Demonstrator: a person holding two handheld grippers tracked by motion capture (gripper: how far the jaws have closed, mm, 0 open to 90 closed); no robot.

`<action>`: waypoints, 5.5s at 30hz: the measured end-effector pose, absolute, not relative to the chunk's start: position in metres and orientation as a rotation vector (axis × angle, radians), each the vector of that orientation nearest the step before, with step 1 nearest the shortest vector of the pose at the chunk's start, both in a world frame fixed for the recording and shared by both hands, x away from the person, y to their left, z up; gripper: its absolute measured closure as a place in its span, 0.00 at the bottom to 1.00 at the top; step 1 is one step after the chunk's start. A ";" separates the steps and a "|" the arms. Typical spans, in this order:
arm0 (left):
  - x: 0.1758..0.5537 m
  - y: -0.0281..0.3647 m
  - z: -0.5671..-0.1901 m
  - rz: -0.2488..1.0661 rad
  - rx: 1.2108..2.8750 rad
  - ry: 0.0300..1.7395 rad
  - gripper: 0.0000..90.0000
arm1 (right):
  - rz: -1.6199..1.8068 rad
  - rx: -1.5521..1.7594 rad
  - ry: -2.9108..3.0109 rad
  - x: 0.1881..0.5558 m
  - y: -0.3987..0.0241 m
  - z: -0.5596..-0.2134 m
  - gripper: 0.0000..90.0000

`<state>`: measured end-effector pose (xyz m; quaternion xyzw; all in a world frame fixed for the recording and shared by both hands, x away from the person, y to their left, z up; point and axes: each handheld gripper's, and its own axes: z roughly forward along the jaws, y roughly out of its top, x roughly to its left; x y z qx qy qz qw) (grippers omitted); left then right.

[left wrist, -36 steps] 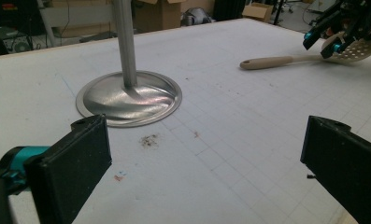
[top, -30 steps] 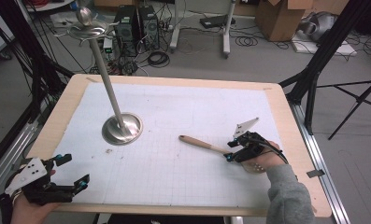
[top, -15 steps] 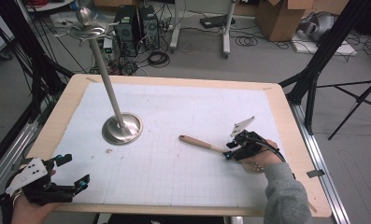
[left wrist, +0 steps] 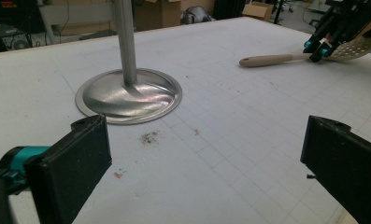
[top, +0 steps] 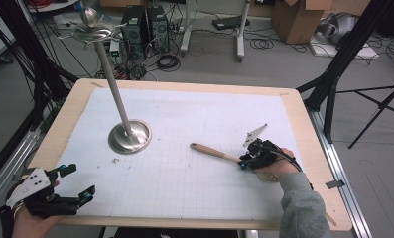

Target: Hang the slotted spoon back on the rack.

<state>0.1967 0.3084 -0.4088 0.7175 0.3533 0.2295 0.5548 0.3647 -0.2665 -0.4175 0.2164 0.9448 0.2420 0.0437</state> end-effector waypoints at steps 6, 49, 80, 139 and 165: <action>0.196 0.310 -0.408 0.545 1.691 0.836 0.02 | 0.712 0.656 2.890 0.364 -0.265 -0.416 0.86; 0.195 0.312 -0.405 0.552 1.677 0.833 0.02 | 1.221 0.631 2.609 0.345 -0.255 -0.353 0.87; 0.191 0.313 -0.404 0.561 1.665 0.829 0.02 | 1.363 0.493 2.464 0.333 -0.192 -0.305 0.87; 0.174 0.324 -0.403 0.587 1.650 0.864 0.02 | 1.549 0.540 2.318 0.340 -0.116 -0.235 0.87; 0.172 0.326 -0.403 0.598 1.640 0.874 0.02 | 1.541 0.541 2.324 0.345 -0.101 -0.234 0.87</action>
